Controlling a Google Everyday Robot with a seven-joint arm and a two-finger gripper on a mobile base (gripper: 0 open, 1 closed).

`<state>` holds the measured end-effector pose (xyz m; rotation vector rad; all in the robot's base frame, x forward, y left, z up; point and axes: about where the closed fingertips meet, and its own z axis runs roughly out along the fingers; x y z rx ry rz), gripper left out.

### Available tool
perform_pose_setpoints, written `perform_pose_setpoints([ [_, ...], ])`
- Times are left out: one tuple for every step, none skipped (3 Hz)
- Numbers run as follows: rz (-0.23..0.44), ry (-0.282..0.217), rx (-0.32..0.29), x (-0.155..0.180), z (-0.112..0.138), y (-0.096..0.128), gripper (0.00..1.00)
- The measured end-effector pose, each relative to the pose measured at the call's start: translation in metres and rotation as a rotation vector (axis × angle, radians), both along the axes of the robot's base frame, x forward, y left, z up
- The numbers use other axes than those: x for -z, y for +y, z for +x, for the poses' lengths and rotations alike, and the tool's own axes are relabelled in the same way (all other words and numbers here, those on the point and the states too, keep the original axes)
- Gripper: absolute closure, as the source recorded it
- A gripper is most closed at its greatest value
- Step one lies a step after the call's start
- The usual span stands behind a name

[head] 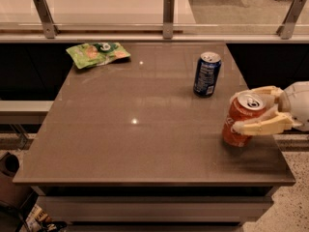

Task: Move coke can near green rice chip bag

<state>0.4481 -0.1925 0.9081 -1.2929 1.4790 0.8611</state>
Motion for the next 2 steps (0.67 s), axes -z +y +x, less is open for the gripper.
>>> perform_pose_setpoints([
  [0.013,0.000,0.006,-0.021,0.021,0.010,1.00],
  [-0.004,-0.002,-0.001,-0.051,0.033,0.024,1.00],
])
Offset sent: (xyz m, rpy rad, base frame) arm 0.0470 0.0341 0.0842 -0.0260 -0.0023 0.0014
